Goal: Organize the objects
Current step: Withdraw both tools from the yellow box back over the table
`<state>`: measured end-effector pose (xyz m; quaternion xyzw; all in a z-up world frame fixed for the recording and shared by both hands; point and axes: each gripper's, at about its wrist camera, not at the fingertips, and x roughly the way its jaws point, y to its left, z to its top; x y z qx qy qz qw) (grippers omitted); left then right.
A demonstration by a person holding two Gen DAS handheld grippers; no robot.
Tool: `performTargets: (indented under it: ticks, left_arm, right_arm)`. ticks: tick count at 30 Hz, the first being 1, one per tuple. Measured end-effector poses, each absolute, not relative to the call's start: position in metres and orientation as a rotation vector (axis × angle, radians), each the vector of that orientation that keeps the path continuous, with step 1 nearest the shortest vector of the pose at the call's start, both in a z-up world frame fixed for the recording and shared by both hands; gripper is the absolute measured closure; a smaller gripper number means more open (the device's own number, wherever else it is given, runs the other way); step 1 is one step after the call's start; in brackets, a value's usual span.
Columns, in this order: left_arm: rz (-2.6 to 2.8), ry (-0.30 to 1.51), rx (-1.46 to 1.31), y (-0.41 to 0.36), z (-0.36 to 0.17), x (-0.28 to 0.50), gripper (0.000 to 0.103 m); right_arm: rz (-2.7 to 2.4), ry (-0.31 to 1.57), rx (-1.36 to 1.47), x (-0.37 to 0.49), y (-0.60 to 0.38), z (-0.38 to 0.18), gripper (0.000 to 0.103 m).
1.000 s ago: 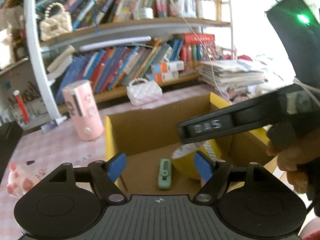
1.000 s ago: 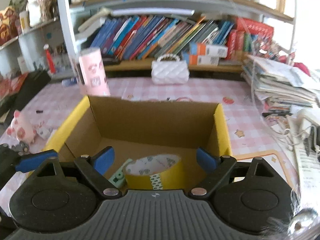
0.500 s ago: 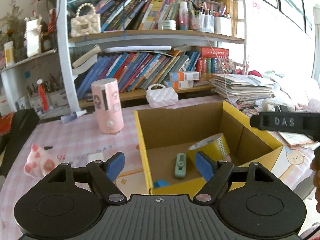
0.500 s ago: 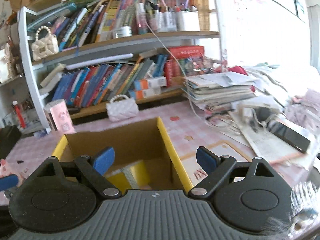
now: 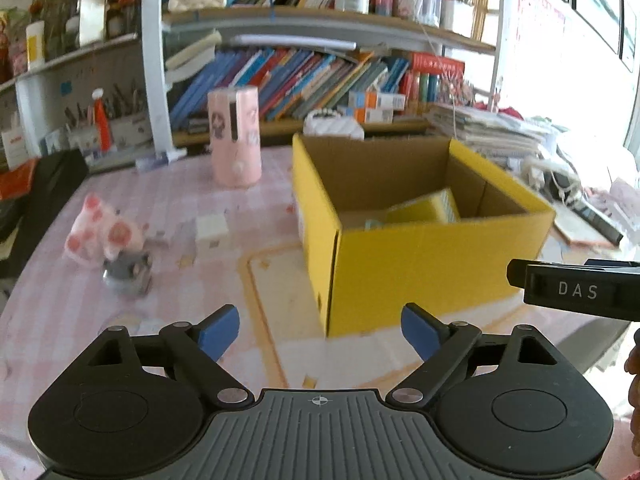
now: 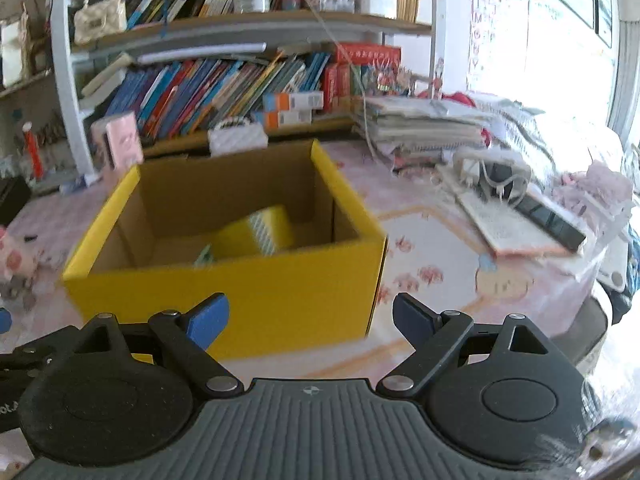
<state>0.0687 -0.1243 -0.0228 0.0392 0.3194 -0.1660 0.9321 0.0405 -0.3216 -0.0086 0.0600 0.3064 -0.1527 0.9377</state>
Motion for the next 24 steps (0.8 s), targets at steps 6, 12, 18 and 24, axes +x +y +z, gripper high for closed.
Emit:
performTargets:
  ticks: [6,12,18,24]
  left_arm:
    - [-0.330,0.698,0.095,-0.104,-0.030,0.046,0.012]
    - [-0.316,0.723,0.107,-0.084,-0.033,0.031,0.012]
    - [-0.305,0.737,0.119,-0.067,-0.035,0.020,0.012]
    - [-0.294,0.741,0.131,-0.050,-0.035,0.012,0.012]
  right_arm:
    - [-0.276,0.684,0.112,0.016,-0.292,-0.019,0.014]
    - [-0.229,0.742,0.136,-0.002,-0.268,-0.027,0.014]
    - [-0.198,0.796,0.172,-0.012,-0.248,-0.036,0.015]
    - [-0.171,0.810,0.187,-0.018,-0.230,-0.039,0.017]
